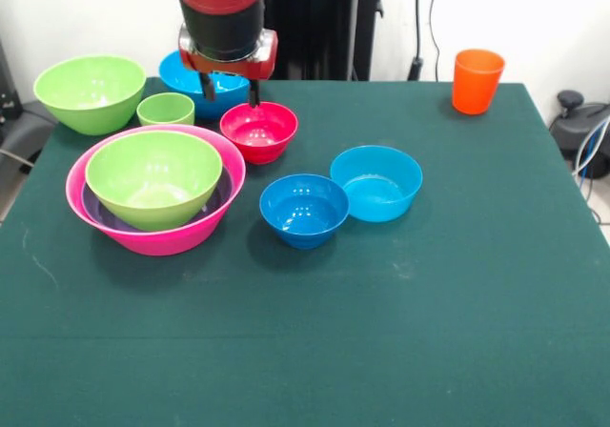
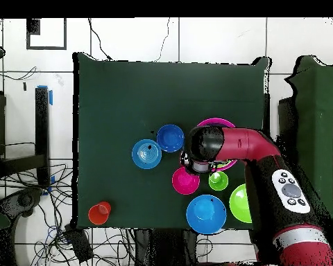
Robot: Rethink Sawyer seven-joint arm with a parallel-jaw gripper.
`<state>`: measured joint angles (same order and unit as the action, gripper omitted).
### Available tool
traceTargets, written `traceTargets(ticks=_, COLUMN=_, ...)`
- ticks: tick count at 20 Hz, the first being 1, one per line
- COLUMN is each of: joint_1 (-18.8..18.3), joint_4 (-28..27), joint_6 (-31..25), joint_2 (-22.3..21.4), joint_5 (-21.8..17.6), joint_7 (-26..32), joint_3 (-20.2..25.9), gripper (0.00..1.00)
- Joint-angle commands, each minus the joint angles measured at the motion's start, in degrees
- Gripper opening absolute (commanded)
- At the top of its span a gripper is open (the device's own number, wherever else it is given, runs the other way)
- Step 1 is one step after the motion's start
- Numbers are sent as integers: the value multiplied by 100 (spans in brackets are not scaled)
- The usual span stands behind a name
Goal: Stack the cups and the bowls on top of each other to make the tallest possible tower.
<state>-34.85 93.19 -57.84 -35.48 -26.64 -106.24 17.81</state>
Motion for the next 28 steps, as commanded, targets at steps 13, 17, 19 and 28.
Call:
traceTargets(ticks=13, joint_1=1081, joint_4=2439, joint_6=1411, joint_2=-1738, joint_5=511, joint_7=-1307, joint_3=-502, gripper=100)
traceTargets(ticks=17, joint_1=1574, joint_4=2954, joint_6=1732, joint_2=-2014, joint_5=817, joint_7=-1685, joint_3=-662, gripper=100)
traceTargets(ticks=19, joint_1=1879, joint_4=3169, joint_6=1903, joint_2=-2119, joint_5=967, joint_7=-1915, joint_3=-776, gripper=100)
traceTargets(ticks=28, joint_1=3586, joint_4=3713, joint_6=2478, joint_2=-2267, joint_5=1721, joint_7=-3190, joint_3=-1159, gripper=100)
